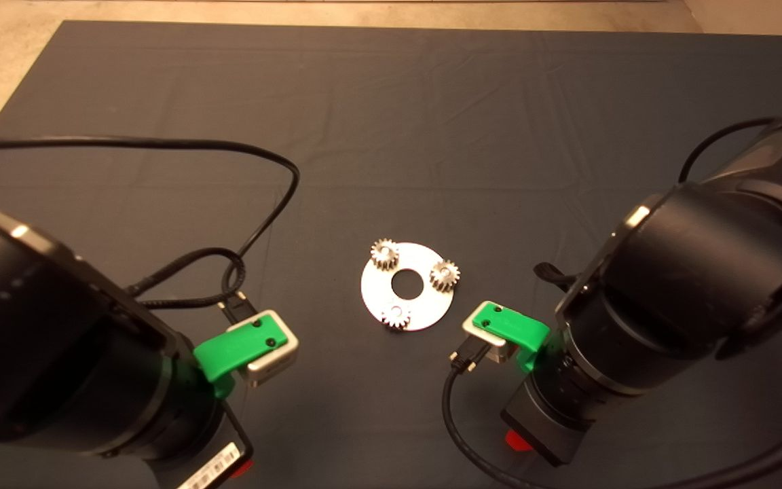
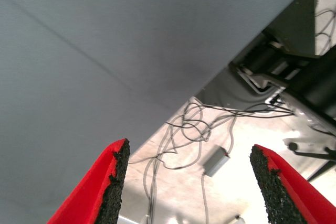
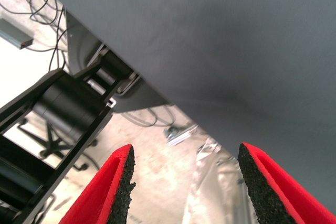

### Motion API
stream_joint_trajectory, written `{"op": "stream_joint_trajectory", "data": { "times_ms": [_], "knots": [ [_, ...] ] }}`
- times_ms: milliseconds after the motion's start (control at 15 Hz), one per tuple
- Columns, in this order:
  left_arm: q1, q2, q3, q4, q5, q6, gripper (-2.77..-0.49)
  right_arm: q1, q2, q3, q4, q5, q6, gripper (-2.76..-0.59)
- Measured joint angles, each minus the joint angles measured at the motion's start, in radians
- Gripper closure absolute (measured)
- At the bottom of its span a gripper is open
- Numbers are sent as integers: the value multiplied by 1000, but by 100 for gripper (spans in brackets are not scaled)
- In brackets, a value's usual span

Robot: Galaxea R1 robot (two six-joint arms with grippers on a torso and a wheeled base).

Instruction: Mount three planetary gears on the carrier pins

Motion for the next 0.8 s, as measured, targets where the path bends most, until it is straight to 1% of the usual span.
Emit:
{"op": "stream_joint_trajectory", "data": {
  "times_ms": [67, 133, 200, 267, 400, 600, 667, 733, 800],
  "knots": [
    [12, 21, 0, 2, 0, -31, -160, -12, -3, 13, 0, 0, 22, -144],
    [29, 35, 1, 5, -1, -51, -160, -24, -4, 28, 0, -2, 49, -144],
    [46, 42, 2, 7, 0, -70, -160, -33, -6, 42, 0, -2, 70, -144],
    [63, 44, 3, 10, 0, -78, -160, -38, -6, 56, 0, -1, 91, -144],
    [82, 52, 5, 12, 1, -94, -160, -46, -9, 77, 0, -1, 112, -144],
    [108, 59, 10, 18, 0, -101, -160, -74, -15, 94, -1, -2, 129, -144],
    [117, 59, 10, 25, 1, -104, -160, -82, -21, 97, -2, -2, 132, -144],
    [135, 59, 10, 38, 0, -105, -160, -95, -28, 98, -4, -1, 135, -144],
    [160, 59, 10, 54, 0, -107, -160, -117, -44, 99, -8, 0, 136, -144]
  ]
}}
